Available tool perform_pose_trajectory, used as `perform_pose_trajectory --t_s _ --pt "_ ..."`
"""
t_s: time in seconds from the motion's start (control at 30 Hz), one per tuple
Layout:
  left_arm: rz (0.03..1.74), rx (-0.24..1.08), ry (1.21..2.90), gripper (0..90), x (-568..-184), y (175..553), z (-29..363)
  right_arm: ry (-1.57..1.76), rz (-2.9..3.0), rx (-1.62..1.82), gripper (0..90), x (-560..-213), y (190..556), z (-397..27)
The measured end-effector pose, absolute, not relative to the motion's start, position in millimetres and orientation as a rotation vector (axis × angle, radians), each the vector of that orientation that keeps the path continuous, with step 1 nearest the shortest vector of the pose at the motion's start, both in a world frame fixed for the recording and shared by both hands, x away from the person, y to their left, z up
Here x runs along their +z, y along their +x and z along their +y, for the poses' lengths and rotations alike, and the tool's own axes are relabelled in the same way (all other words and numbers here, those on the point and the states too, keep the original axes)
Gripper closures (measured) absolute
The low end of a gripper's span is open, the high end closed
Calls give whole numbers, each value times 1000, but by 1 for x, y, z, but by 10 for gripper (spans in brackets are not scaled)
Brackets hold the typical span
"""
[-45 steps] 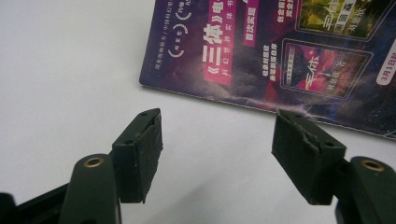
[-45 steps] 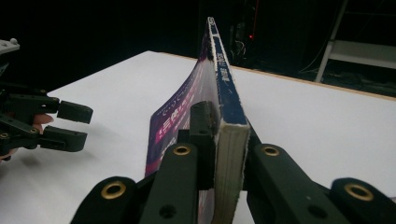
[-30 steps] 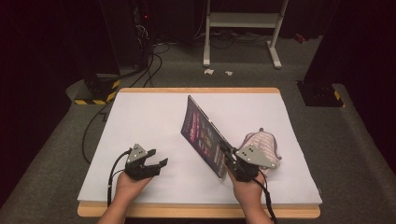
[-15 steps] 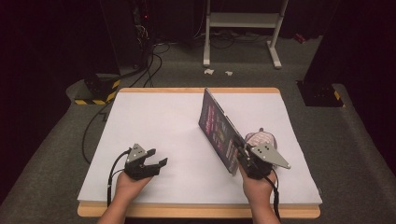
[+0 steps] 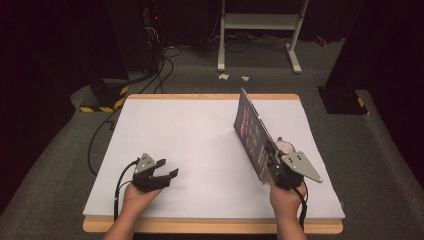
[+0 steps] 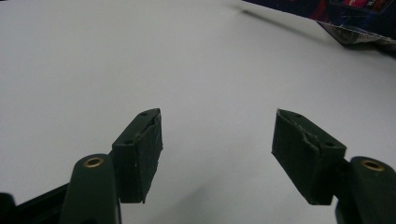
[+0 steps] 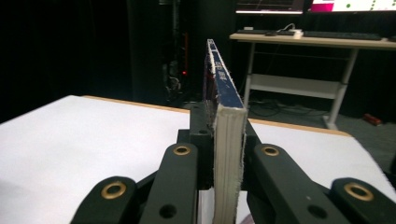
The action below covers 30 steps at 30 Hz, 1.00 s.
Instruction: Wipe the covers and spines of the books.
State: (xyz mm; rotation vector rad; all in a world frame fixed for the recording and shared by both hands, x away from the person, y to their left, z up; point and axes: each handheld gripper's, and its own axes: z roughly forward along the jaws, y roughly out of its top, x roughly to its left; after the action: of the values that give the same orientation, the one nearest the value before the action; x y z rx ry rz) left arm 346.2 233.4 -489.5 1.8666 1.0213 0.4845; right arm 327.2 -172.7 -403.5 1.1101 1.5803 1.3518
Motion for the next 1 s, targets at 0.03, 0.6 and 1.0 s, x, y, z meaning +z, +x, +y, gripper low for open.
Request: perform_pose_trajectory --t_s 0.03,0.6,1.0 --pt "1022 485 1866 336 -489 346 233 1107 1579 1343 843 -404 328 -172" --pt "1020 487 1873 336 -489 346 234 994 1773 1395 841 -421 324 -117" --pt "1026 487 1868 335 -489 346 235 966 1956 1383 839 -447 324 -80"
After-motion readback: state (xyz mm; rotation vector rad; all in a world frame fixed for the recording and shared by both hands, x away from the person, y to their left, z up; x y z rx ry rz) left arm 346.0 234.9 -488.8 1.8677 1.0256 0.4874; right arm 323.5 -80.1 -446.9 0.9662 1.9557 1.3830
